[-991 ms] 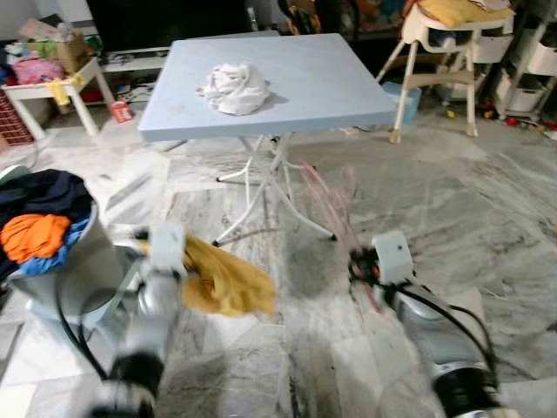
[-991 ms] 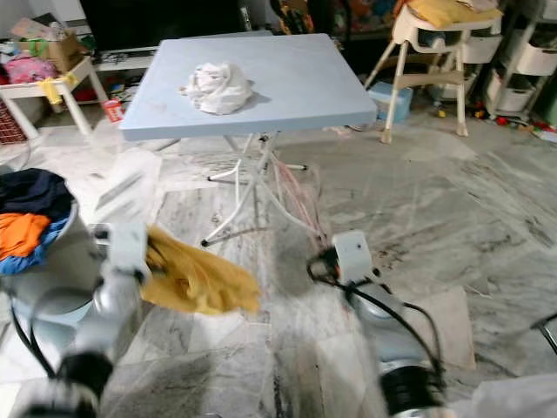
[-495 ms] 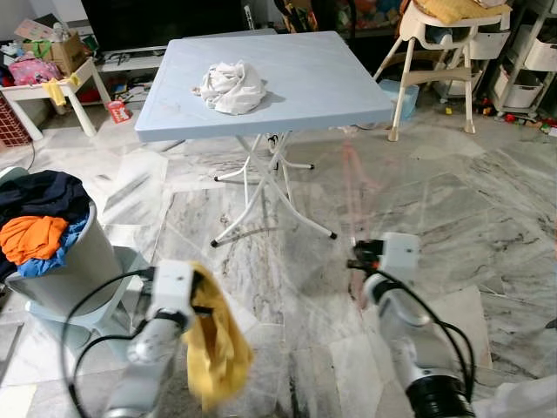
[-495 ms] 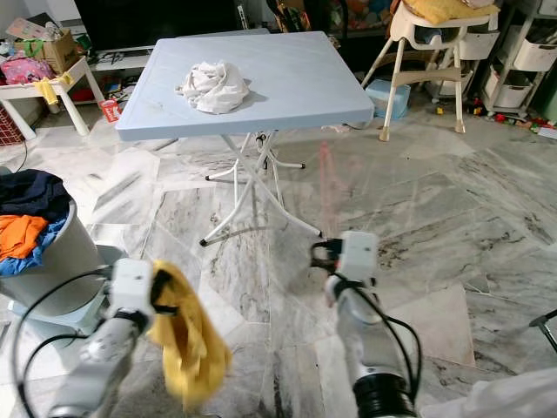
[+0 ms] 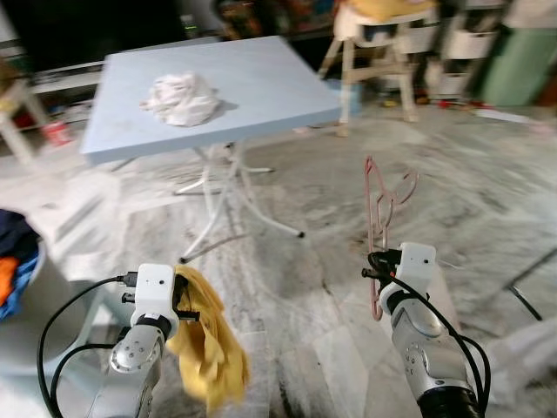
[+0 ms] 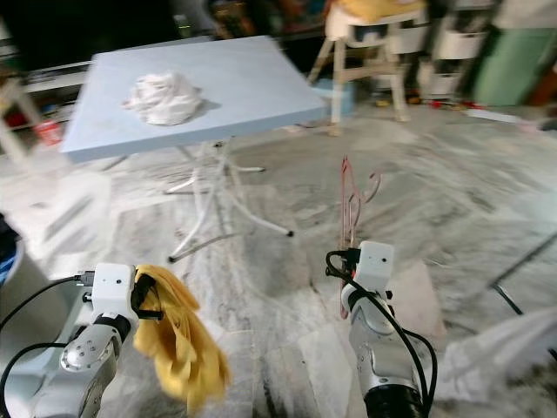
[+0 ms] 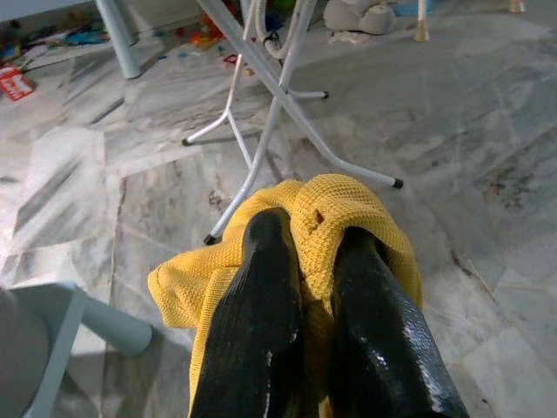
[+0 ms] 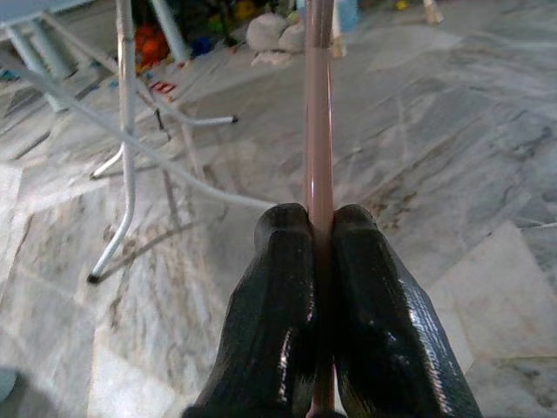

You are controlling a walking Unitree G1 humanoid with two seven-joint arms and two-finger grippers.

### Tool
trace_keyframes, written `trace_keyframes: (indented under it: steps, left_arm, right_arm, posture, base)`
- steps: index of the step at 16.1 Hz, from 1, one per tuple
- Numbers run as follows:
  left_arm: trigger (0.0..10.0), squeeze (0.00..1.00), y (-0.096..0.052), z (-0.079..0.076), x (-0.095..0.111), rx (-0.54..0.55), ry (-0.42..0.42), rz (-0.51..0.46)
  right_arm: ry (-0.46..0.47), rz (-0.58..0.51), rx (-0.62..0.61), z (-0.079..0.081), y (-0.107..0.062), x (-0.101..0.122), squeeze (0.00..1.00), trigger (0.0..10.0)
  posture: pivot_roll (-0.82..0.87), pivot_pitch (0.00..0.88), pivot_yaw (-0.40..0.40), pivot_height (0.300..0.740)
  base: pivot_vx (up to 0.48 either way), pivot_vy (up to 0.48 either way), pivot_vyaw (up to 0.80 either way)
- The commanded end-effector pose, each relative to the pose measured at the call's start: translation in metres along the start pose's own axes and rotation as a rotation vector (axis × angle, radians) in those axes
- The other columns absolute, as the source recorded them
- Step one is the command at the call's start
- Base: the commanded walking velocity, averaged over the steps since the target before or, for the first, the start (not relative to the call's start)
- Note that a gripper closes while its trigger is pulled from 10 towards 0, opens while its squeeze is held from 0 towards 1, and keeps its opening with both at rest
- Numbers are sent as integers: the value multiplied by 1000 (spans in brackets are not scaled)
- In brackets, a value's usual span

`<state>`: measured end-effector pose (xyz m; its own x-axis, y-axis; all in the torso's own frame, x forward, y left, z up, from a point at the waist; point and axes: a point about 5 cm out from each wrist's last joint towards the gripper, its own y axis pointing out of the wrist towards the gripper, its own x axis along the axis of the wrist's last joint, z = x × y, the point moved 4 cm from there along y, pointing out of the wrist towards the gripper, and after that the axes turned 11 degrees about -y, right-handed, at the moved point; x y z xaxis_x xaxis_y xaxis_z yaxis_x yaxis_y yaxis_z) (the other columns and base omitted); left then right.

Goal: Hang hanger

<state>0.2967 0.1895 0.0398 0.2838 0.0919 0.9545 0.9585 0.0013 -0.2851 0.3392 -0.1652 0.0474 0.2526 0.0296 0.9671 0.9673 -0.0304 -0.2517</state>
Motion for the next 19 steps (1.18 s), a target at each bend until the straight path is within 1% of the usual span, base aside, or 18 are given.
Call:
trace_keyframes:
  steps: [1, 3, 5, 14, 15, 16, 18, 19]
  left_arm:
    - [10000, 0, 2, 4, 14, 16, 6, -39]
    - [10000, 0, 4, 1, 18, 10, 8, -45]
    - [10000, 0, 6, 2, 21, 13, 7, -48]
    - [10000, 0, 10, -3, 30, 9, -4, -63]
    - [10000, 0, 9, -6, 33, 4, 17, -85]
    - [10000, 0, 7, -10, 37, -3, 7, -108]
    - [10000, 0, 6, -14, 39, -6, 8, -117]
    - [10000, 0, 5, -20, 39, -18, -2, -123]
  right_arm:
    - [1, -21, 21, 7, 1, 7, 0, 10000]
    - [4, -24, 20, 6, 2, 9, 0, 10000]
    - [1, -30, 14, 5, 2, 11, 0, 10000]
    - [1, -36, 4, 4, 3, 15, 0, 10000]
    - [-1, -38, 7, 4, 2, 15, 0, 10000]
    - [-3, -39, 12, 5, 1, 14, 0, 10000]
    - [-6, -38, 15, 7, 1, 14, 0, 10000]
    - [-6, -37, 16, 7, 1, 13, 0, 10000]
  posture:
    - [39, 1, 52, 740]
    - [37, 0, 55, 740]
    - [34, 0, 57, 740]
    - [31, 1, 56, 740]
    - [31, 2, 56, 740]
    - [32, 3, 56, 740]
    - [31, 3, 56, 740]
    - [30, 4, 56, 740]
  base:
    - [0, 285, -594]
    - [0, 330, 0]
    - [0, 332, 0]
    - [0, 384, 0]
    - [0, 0, 0]
    - [0, 0, 0]
    - [0, 0, 0]
    - [0, 0, 0]
